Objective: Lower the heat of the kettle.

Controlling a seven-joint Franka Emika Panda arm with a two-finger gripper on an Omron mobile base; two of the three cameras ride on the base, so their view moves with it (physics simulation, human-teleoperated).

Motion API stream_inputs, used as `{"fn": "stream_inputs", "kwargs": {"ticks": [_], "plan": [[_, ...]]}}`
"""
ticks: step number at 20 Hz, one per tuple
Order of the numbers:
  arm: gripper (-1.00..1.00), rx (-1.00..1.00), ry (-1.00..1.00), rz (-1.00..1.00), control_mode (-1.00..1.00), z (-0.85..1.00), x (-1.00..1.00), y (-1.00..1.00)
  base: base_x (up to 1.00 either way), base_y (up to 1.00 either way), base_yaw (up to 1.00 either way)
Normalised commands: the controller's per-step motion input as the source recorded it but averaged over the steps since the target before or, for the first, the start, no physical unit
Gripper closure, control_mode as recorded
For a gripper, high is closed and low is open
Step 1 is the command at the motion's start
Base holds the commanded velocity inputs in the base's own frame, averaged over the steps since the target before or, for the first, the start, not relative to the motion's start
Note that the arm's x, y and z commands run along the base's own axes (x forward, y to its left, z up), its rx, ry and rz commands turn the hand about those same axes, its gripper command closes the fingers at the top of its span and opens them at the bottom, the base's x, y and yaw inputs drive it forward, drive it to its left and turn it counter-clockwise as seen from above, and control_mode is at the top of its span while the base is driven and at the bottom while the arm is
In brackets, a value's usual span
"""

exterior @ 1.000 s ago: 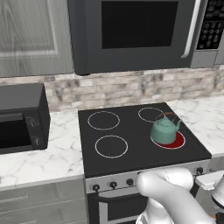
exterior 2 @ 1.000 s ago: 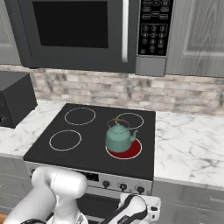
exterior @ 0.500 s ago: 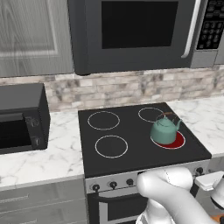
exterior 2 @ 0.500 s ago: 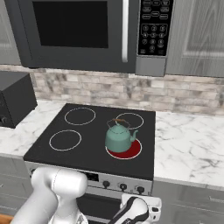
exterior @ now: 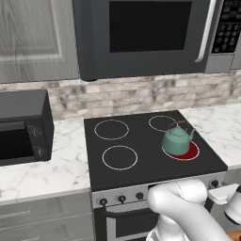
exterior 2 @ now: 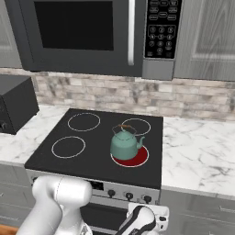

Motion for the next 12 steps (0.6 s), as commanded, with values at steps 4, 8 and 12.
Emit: {"fn": "stream_inputs", "kwargs": {"ticks": [4, 8, 12], "plan": [[-1.0, 0.01, 0.0, 0.0, -1.0, -0.09, 0.05, 0.0, 0.0, 0.0, 0.0], [-1.0, 0.01, 0.0, 0.0, -1.0, -0.05, 0.03, 0.0, 0.0, 0.0, 0.0], [-1.0, 0.03, 0.0, 0.0, -1.0, 0.0, 0.01, 0.0, 0.0, 0.0, 0.0]]}}
